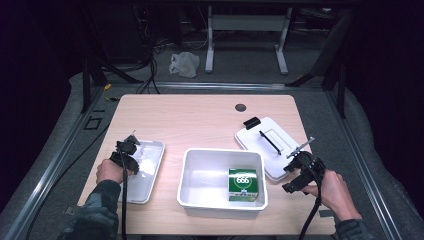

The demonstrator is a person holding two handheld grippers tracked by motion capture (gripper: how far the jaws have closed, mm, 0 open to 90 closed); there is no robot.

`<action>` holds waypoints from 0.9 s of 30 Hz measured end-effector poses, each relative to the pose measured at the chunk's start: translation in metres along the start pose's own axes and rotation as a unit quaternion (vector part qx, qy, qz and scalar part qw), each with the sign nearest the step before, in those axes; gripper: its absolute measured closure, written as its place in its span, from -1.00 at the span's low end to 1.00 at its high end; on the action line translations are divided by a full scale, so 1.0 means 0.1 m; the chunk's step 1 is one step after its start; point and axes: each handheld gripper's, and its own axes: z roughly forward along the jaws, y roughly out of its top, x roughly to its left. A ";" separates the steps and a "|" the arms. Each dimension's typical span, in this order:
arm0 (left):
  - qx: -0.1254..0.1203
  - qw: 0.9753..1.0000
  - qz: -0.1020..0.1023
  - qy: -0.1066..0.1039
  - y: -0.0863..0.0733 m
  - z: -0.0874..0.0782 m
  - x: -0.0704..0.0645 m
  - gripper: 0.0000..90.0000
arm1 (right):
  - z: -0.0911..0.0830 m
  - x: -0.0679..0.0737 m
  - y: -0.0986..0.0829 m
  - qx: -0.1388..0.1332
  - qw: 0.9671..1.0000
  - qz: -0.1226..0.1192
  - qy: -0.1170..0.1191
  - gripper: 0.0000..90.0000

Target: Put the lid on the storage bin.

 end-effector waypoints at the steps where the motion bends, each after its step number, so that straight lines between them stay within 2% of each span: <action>1: 0.000 1.000 0.001 0.001 0.00 0.00 0.00 0.78 | 0.00 0.00 0.00 -0.001 1.000 0.000 -0.001 -0.94; 7: -0.002 1.000 0.000 0.014 -0.02 0.00 0.00 0.89 | 0.00 0.01 0.01 0.002 1.000 -0.002 0.001 -0.93; 9: -0.003 1.000 0.001 0.012 -0.02 0.00 0.01 0.97 | -0.01 0.01 0.01 -0.002 1.000 -0.003 0.000 -0.93; 16: -0.004 1.000 0.003 0.008 -0.03 -0.01 0.04 0.98 | 0.00 0.00 0.00 -0.003 1.000 -0.003 0.003 -0.93; 20: -0.015 1.000 0.004 0.000 -0.06 -0.10 0.09 0.98 | -0.02 0.00 0.00 -0.005 1.000 -0.003 0.003 -0.93; 23: -0.027 1.000 0.015 0.002 -0.07 -0.20 0.11 0.98 | -0.02 -0.01 -0.01 -0.004 1.000 -0.004 0.002 -0.93; 26: -0.036 0.999 0.024 -0.006 -0.07 -0.26 0.13 0.98 | -0.02 -0.02 -0.01 -0.005 1.000 -0.004 0.004 -0.93; 27: -0.042 0.998 0.041 -0.005 -0.06 -0.33 0.13 0.99 | -0.02 -0.03 -0.01 -0.005 1.000 -0.006 0.004 -0.93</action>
